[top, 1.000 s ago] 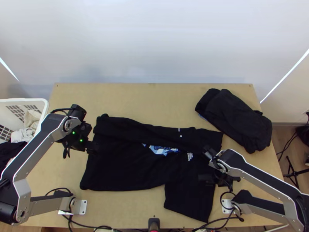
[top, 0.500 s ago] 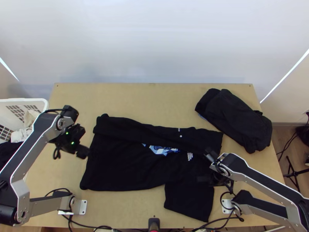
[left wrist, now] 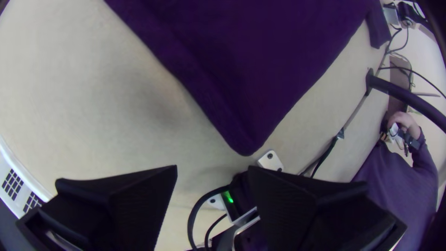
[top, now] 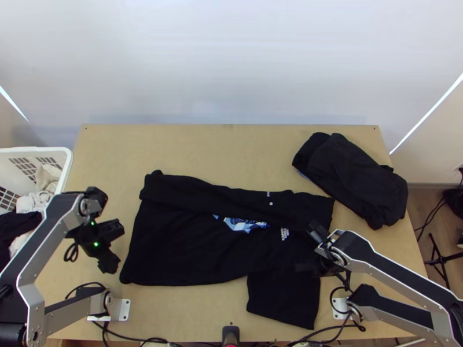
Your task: Fold the t-shirt
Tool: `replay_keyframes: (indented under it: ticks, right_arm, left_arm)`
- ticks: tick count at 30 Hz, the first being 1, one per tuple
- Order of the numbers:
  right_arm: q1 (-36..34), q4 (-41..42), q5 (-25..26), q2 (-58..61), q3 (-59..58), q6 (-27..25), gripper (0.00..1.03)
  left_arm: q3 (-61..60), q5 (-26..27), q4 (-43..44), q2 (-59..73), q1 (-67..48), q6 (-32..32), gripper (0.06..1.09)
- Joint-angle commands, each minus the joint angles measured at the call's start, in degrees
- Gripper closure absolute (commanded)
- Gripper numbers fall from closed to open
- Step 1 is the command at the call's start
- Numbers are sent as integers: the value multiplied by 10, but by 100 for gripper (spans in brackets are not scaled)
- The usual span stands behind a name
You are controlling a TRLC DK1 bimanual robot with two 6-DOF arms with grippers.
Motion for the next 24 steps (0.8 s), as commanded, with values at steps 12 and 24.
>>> replay_keyframes:
  ticks: [12, 24]
  right_arm:
    - [0, 5, -1, 13, 6, -1, 100]
    - [-1, 4, 2, 13, 3, -5, 100]
  left_arm:
    - [-74, 80, 69, 24, -49, -13, 48]
    - [-59, 64, 8, 27, -51, 4, 37]
